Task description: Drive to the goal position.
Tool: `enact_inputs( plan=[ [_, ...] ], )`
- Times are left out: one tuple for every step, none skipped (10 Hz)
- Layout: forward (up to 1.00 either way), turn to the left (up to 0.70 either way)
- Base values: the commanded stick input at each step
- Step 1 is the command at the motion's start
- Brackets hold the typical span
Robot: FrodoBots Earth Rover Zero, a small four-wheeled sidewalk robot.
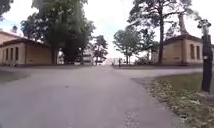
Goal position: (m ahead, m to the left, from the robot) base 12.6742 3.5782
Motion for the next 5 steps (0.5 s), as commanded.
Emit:
enact_inputs(
  plan=[
    [0.85,0.0],
    [0.85,0.0],
    [0.85,0.0],
    [0.85,0.0],
    [0.85,0.0]
  ],
)
